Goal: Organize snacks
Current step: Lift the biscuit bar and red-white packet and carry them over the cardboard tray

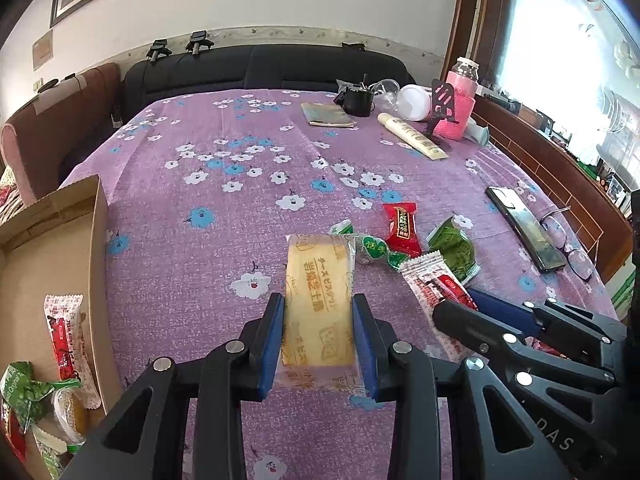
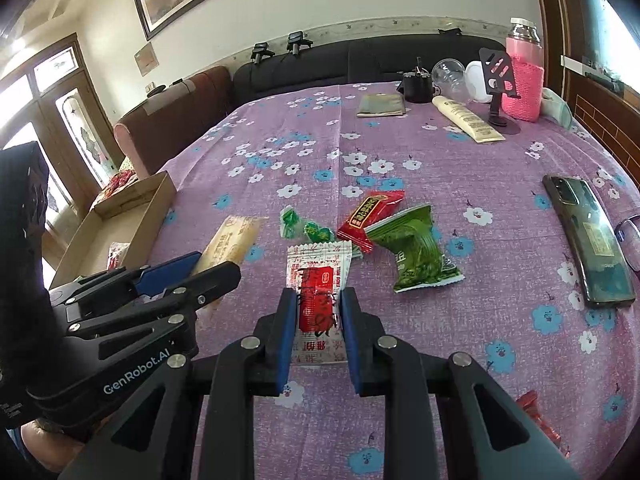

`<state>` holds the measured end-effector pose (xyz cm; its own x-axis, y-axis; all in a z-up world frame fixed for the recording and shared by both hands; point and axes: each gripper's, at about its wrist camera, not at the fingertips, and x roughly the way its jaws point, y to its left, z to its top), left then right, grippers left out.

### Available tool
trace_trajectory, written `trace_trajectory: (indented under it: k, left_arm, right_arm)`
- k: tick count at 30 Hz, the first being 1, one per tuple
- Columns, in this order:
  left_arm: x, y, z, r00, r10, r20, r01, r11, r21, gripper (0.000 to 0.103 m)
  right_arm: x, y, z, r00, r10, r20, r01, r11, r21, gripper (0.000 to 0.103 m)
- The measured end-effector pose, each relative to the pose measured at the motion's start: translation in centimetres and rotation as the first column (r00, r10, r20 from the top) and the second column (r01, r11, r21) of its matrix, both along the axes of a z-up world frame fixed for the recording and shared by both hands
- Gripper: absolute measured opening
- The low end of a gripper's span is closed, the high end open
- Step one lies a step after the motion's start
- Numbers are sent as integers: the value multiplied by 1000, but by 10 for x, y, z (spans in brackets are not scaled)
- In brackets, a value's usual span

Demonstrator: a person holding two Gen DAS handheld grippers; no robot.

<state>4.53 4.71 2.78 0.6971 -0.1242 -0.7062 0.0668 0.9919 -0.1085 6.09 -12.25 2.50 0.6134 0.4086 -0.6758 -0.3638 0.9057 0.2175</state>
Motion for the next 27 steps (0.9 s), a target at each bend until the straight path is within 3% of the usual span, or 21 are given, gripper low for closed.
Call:
trace_trajectory:
  k: [27]
  left_arm:
    - [-7,1,11,998,15,61,-15,1000,-1,35]
  right_arm:
    - [-4,5,2,1000,22,14,-22,1000,15,21]
